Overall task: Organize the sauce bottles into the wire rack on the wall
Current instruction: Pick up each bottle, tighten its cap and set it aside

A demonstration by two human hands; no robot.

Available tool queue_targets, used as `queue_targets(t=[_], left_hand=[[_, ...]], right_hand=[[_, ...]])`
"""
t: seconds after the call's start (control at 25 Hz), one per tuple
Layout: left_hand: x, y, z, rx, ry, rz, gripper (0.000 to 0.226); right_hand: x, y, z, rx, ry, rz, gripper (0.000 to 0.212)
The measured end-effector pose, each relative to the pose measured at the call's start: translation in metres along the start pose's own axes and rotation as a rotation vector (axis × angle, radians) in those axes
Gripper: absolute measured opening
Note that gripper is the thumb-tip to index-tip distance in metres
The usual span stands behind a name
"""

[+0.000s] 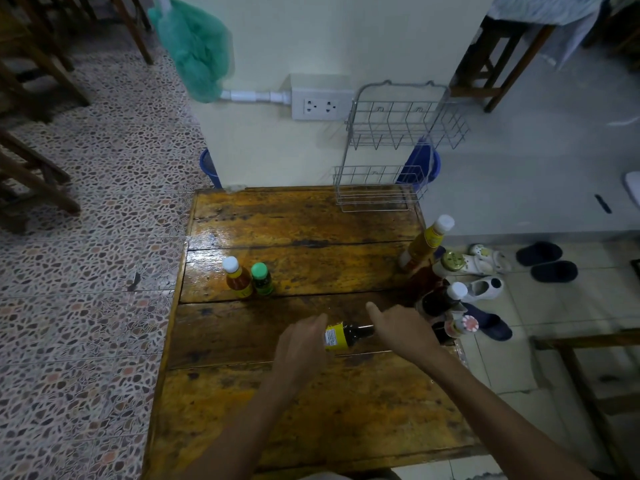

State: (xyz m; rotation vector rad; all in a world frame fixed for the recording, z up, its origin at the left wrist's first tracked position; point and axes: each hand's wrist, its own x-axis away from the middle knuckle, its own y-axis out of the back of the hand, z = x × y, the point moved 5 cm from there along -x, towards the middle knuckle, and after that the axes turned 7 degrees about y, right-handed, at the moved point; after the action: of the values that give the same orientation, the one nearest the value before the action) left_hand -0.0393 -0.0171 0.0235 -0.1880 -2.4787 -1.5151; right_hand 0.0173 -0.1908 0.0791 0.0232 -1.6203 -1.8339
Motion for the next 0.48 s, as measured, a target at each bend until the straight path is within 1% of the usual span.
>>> queue_targets(t=[0.04,0.08,0.12,0.16,0.28,0.4,0.48], left_hand=[[-0.006,-0.004,-0.007,0.057,0.011,0.028,0.054],[-0.01,-0.01,-0.016,0.108,0.009,0.049,0.058],[-0.014,-0.016,-0.027,0.152,-0.005,0.05,0.058],[-0.018,-0.022,-0.039,0.189,-0.023,0.043,0.056],[-0.032,-0.044,-0.071,0.282,-0.021,0.042,0.057],[-0.051,-0.061,-0.096,0.382,0.032,0.138,0.059],[-0.062,-0.071,-0.108,0.451,0.056,0.153,0.056]], right_hand=[[0.011,0.009,0.0,-0.046,-0.024,-0.112,0.025],[0.025,0.018,0.001,-0.09,-0.063,-0.218,0.034],[0.037,0.025,-0.002,-0.183,-0.131,-0.316,0.04],[0.046,0.029,-0.006,-0.224,-0.151,-0.392,0.042],[0.057,0.039,-0.019,-0.099,-0.095,-0.445,0.038],[0.053,0.053,-0.038,-0.001,-0.067,-0.501,0.032],[0.049,0.058,-0.043,0.06,-0.038,-0.484,0.03]])
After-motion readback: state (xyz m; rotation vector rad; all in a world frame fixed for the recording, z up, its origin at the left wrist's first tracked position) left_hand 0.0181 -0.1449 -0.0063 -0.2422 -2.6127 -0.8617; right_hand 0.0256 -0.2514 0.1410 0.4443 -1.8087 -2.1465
